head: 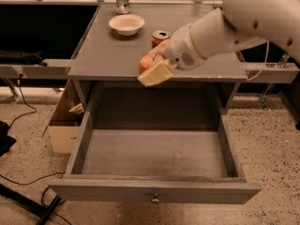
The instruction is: Pick apple from top drawer and place on counter
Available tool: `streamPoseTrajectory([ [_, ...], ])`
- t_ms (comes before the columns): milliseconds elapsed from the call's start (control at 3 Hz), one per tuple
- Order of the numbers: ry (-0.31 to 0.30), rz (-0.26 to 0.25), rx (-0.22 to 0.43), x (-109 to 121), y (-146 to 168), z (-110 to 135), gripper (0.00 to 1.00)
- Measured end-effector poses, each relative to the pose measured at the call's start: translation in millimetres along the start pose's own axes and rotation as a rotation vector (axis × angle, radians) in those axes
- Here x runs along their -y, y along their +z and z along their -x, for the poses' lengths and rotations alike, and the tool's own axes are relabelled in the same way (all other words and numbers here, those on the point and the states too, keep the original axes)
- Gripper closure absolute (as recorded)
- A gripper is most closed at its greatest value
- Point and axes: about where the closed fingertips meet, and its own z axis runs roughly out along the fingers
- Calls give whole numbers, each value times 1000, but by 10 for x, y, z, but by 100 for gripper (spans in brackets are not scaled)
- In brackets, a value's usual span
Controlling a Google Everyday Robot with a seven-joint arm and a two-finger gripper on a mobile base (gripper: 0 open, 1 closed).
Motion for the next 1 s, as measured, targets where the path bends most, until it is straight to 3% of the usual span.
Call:
streamPoseTrajectory([
  [333,110,-61,-20,544,-522,289,100],
  [667,197,-174,6,1019,-775,494,100],
  [1000,266,-326,28,1399,-917,579,100],
])
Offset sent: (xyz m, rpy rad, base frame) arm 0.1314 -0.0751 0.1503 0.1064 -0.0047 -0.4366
